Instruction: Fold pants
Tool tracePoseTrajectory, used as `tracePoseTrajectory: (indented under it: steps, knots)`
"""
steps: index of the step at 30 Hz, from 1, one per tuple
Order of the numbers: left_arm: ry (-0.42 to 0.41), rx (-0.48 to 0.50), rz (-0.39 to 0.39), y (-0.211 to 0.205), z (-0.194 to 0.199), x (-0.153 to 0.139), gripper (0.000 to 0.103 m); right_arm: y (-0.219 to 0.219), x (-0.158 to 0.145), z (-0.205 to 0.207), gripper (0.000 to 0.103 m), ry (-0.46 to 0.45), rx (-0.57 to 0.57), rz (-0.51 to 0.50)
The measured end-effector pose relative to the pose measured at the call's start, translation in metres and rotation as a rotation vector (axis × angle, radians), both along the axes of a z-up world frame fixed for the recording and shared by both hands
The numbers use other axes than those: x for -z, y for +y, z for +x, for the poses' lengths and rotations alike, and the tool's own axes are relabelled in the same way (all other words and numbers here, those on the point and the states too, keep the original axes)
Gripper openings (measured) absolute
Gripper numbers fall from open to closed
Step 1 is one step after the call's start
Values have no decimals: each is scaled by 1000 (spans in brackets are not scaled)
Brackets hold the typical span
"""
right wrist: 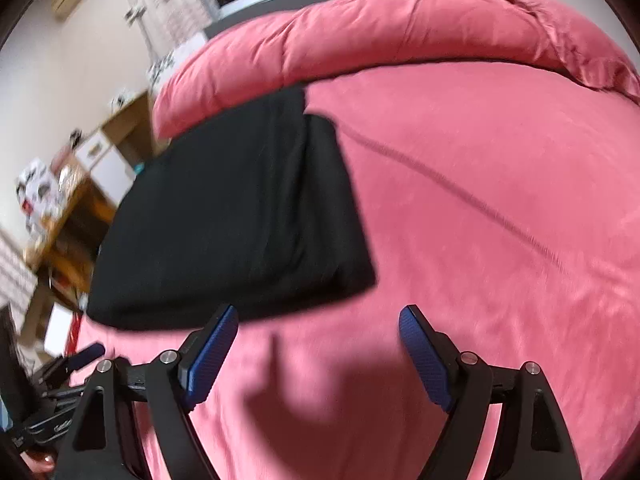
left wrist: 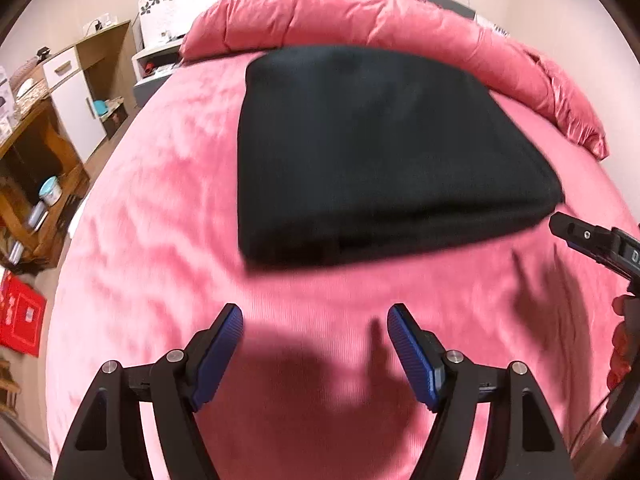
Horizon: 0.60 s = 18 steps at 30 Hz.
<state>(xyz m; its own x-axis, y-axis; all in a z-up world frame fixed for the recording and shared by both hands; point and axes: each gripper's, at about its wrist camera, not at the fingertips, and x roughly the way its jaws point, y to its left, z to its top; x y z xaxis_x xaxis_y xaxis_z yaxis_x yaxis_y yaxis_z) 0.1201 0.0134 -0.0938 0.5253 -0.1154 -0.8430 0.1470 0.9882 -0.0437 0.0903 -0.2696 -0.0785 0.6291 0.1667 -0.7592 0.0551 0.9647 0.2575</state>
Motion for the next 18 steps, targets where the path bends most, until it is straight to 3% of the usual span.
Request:
tracePoseTrajectory:
  steps: [4, 9, 13, 18]
  knots:
    - [40, -23, 16, -1, -29, 11, 76, 22, 14, -26, 83, 50, -38, -23]
    - [26, -41, 115, -5, -62, 9, 76, 46, 22, -56, 85, 73, -71, -66]
    - [-3, -36, 78, -3, -84, -4, 76, 59, 13, -73, 89, 48, -93, -124]
    - [-30, -61, 30, -2, -97, -26, 76, 67, -11, -94, 92, -15, -90, -116]
